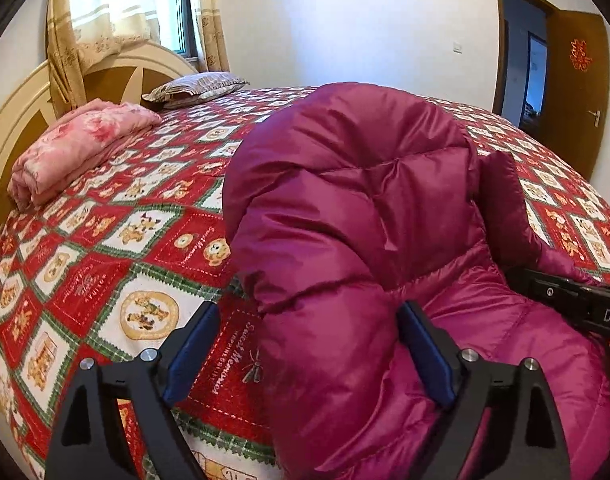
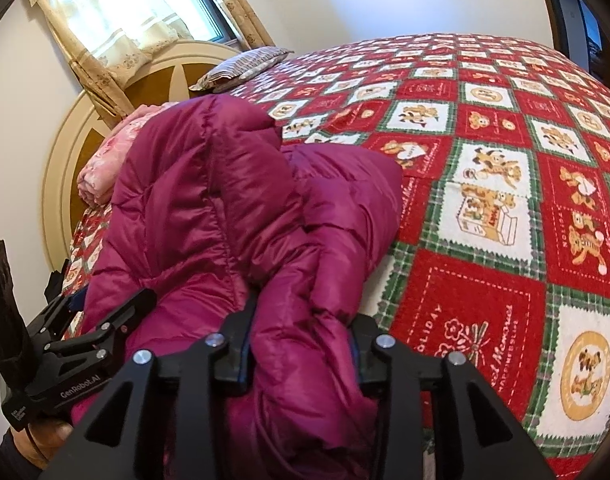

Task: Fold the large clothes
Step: 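Lower the bundle onto the quilt and open both grippers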

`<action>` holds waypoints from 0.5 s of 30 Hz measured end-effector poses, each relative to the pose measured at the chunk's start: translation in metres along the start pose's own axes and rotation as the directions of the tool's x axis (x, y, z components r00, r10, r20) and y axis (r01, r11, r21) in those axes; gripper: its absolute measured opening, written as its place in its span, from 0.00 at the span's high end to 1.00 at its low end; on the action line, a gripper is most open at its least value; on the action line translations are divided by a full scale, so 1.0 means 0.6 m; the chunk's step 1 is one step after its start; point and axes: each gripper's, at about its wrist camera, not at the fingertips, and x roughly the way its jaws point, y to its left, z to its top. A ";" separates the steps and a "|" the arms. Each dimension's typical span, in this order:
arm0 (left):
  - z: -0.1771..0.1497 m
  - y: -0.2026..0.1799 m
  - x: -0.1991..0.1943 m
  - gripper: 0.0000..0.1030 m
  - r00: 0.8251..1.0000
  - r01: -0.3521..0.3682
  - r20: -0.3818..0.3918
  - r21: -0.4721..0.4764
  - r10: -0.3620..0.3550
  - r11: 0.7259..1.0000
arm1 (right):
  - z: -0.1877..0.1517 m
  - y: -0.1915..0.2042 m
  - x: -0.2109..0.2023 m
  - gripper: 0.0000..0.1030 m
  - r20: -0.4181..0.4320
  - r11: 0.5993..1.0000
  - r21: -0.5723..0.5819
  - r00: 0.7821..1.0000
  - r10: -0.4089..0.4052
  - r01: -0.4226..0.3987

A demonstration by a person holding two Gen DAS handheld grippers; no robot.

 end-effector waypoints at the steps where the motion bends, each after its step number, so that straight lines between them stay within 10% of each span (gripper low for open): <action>1: -0.001 0.001 0.001 0.11 1.000 0.003 0.000 -0.004 -0.003 1.000 | -0.001 -0.001 0.002 0.61 0.000 1.000 0.001 1.000 -0.001 0.001; 15: -0.004 0.010 0.009 0.07 1.000 -0.004 -0.011 -0.045 0.004 0.999 | -0.001 -0.007 0.010 0.44 -0.001 0.999 0.003 0.999 -0.035 0.035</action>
